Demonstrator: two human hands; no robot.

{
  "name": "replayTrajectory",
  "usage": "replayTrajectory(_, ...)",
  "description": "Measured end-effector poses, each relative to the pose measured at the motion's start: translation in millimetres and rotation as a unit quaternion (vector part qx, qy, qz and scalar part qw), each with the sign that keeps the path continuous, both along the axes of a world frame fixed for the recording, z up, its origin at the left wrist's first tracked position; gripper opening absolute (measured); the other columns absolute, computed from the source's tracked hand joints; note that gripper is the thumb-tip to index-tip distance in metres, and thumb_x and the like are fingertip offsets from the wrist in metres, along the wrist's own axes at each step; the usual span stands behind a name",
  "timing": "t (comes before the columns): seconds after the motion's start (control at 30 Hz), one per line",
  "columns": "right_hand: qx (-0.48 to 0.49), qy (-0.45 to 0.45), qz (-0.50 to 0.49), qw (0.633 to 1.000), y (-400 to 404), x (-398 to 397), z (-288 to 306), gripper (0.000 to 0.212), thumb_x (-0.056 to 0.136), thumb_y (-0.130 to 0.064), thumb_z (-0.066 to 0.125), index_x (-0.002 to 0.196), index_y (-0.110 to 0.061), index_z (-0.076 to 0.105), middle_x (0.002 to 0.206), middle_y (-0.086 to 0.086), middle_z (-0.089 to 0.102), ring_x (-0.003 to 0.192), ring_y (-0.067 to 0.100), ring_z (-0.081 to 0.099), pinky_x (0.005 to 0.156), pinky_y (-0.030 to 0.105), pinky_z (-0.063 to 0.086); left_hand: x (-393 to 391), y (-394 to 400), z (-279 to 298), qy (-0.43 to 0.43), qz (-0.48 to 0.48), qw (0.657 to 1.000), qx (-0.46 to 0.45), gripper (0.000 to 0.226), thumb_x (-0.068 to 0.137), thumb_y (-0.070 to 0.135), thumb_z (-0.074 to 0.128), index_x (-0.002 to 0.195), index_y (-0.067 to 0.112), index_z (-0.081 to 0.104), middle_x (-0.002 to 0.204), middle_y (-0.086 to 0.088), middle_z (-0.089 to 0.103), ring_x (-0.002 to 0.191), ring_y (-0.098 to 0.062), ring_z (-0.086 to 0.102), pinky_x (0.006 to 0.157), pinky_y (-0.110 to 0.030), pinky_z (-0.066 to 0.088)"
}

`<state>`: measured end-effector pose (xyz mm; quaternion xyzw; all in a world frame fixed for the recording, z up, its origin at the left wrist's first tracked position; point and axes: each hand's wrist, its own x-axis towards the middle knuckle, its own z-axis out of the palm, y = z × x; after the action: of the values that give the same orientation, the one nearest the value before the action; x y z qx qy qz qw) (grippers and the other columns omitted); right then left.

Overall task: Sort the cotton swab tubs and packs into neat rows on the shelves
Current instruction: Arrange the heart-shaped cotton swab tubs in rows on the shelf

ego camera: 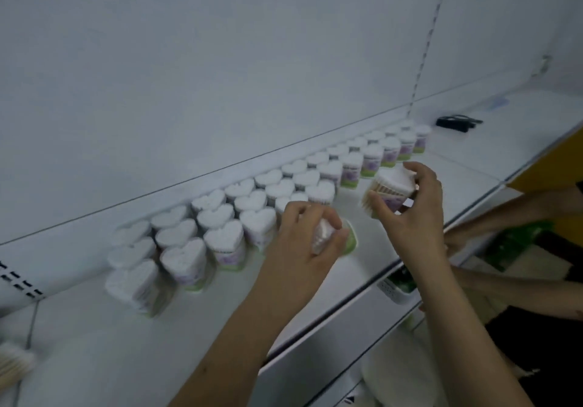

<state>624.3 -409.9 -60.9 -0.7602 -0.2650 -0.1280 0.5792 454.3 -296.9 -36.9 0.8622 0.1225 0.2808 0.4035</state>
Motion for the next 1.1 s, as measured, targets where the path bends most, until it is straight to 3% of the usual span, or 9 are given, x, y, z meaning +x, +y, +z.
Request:
replayTrajectory(0.1,-0.028,-0.004,0.044,0.999,7,49,-11,0.07,0.08,-0.028,0.081,0.139,-0.027,0.043,0.123,-0.004,0.036,0.098,-0.008,0.046,0.084,0.01,0.044,43,-10,0,-0.001,0.027,1.0,0.009,0.035,0.09,0.03,0.068,0.117,0.036,0.048,0.117,0.013,0.049,0.102,-0.001,0.053,0.082,-0.01,0.043)
replayTrajectory(0.2,-0.051,-0.011,0.065,0.997,14,88,-29,0.069,0.08,-0.026,0.081,0.139,-0.025,0.046,0.124,-0.003,0.035,0.094,-0.008,0.046,0.088,0.016,0.045,86,-16,-2,0.026,0.062,0.996,0.052,0.055,0.085,0.031,0.073,0.132,0.028,0.044,0.126,0.013,0.051,0.111,-0.004,0.052,0.09,-0.02,0.046)
replayTrajectory(0.3,-0.077,-0.002,0.109,0.991,18,113,-49,0.066,0.083,-0.025,0.078,0.14,-0.026,0.045,0.128,0.001,0.038,0.095,-0.011,0.049,0.087,0.023,0.05,121,-14,-13,0.034,0.065,0.988,0.137,0.054,0.084,0.03,0.074,0.132,0.021,0.05,0.125,0.007,0.051,0.113,-0.006,0.051,0.089,-0.016,0.043)
replayTrajectory(0.37,-0.087,0.014,0.139,0.986,20,121,-59,0.065,0.088,-0.024,0.072,0.145,-0.028,0.041,0.136,0.002,0.038,0.107,0.003,0.053,0.092,0.035,0.052,137,-10,-22,0.059,0.067,0.979,0.184,0.056,0.086,0.033,0.071,0.136,0.018,0.052,0.125,0.004,0.05,0.115,-0.011,0.052,0.093,-0.021,0.045)
replayTrajectory(0.47,-0.101,0.014,0.157,0.982,22,125,-66,0.068,0.092,-0.019,0.066,0.151,-0.027,0.033,0.138,0.003,0.04,0.117,0.01,0.047,0.093,0.027,0.044,155,-3,-35,0.066,0.107,0.952,0.278,0.061,0.086,0.047,0.059,0.137,0.014,0.055,0.122,-0.001,0.058,0.113,-0.02,0.054,0.095,-0.036,0.048)
replayTrajectory(0.63,-0.089,0.036,0.164,0.982,19,124,-68,0.071,0.094,-0.021,0.062,0.154,-0.034,0.026,0.129,-0.008,0.04,0.115,0.006,0.047,0.094,0.025,0.043,163,7,-48,0.043,0.136,0.945,0.295,0.049,0.084,0.05,0.061,0.121,0.019,0.061,0.119,0.002,0.062,0.111,-0.018,0.055,0.096,-0.031,0.037)
replayTrajectory(0.8,-0.11,0.023,0.155,0.981,19,123,-65,0.07,0.095,-0.026,0.062,0.154,-0.033,0.025,0.131,-0.004,0.045,0.111,0.004,0.046,0.095,0.028,0.044,157,16,-56,0.026,0.194,0.895,0.4,0.041,0.085,0.05,0.059,0.11,0.021,0.071,0.115,0.003,0.065,0.112,-0.022,0.052,0.098,-0.041,0.032)
replayTrajectory(1.0,-0.084,0.057,0.166,0.981,21,122,-61,0.063,0.092,-0.028,0.067,0.146,-0.03,0.035,0.123,-0.014,0.055,0.11,0.009,0.057,0.085,0.025,0.046,148,19,-57,0.043,0.185,0.899,0.396,0.041,0.083,0.039,0.059,0.116,0.018,0.07,0.118,-0.006,0.063,0.108,-0.025,0.058,0.096,-0.037,0.035)
replayTrajectory(1.1,-0.113,0.037,0.151,0.981,23,121,-62,0.05,0.093,-0.032,0.066,0.138,-0.024,0.045,0.122,-0.009,0.059,0.108,0.012,0.058,0.083,0.026,0.047,151,21,-58,0.035,0.191,0.907,0.374,0.042,0.08,0.029,0.076,0.117,0.011,0.069,0.115,-0.007,0.064,0.105,-0.025,0.06,0.094,-0.032,0.035)
